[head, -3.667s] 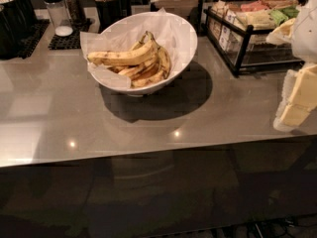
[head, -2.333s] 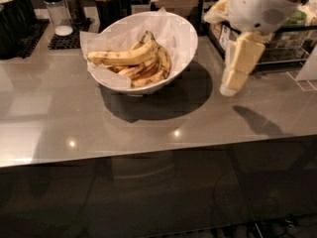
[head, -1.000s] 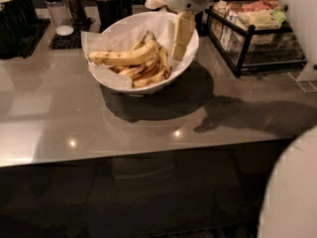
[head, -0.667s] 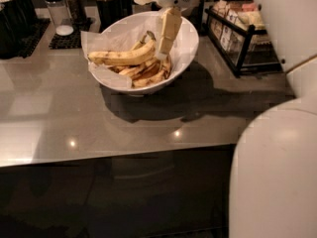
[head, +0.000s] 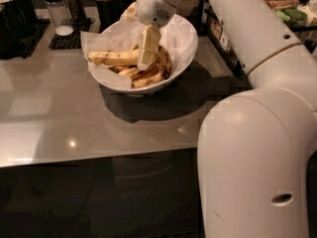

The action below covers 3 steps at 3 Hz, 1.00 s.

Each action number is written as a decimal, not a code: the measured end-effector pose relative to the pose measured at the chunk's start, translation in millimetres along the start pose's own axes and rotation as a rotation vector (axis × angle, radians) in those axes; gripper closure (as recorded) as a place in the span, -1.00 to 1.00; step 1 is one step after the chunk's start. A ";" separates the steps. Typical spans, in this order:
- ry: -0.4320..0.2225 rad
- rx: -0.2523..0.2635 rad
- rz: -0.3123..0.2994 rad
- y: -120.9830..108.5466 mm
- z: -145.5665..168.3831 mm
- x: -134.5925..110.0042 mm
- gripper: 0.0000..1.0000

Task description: Pick banana from white bowl

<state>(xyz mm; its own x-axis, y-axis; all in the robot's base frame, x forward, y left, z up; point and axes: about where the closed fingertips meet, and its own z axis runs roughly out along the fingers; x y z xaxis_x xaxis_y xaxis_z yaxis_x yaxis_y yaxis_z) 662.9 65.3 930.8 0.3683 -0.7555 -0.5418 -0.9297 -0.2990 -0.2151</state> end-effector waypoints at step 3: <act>-0.014 -0.041 0.028 -3.7 34.6 3.9 -0.18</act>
Offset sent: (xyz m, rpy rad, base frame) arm 0.0010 0.0125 -0.0249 -0.0103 0.0524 0.0077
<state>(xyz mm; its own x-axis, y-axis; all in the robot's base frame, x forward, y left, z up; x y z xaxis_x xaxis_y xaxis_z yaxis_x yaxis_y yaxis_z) 667.8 83.6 901.4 0.3423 -0.7558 -0.5583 -0.9386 -0.3020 -0.1666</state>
